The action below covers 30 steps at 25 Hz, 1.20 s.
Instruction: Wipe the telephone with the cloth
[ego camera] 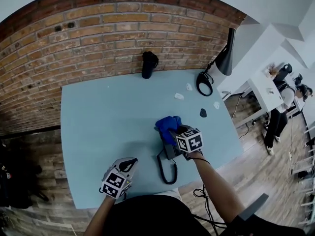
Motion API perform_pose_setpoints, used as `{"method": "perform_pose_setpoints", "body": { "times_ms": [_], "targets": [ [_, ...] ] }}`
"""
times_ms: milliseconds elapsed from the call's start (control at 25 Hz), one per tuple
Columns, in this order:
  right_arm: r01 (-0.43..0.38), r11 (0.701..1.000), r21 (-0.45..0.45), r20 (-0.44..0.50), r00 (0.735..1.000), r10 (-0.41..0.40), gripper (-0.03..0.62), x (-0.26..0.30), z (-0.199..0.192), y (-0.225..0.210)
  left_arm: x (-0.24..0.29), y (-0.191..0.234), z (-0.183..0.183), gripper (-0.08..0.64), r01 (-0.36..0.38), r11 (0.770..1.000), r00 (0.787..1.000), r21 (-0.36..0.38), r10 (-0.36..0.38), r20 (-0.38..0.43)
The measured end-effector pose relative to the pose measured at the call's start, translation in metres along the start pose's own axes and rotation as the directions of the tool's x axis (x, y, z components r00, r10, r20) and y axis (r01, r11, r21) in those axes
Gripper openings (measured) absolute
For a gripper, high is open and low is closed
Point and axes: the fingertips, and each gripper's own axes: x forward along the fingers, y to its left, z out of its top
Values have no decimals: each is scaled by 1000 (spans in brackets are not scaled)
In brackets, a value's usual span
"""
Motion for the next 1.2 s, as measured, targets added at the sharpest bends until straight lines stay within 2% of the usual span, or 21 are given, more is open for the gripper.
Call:
{"method": "perform_pose_setpoints", "body": {
  "times_ms": [240, 560, 920, 1200],
  "targets": [
    [-4, 1000, 1, -66, 998, 4, 123, 10, -25, -4, 6, -5, -2, -3, 17, 1000, 1000, 11, -17, -4],
    [-10, 1000, -3, -50, 999, 10, 118, 14, -36, -3, 7, -1, -7, -3, 16, 1000, 1000, -15, -16, -10],
    [-14, 998, -61, -169, 986, 4, 110, 15, -50, 4, 12, -5, -7, -3, 28, 1000, 1000, 10, -28, -12],
    [-6, 1000, -28, -159, 987, 2, 109, 13, -55, 7, 9, -3, -10, -3, 23, 1000, 1000, 4, -23, -16]
  ]
}}
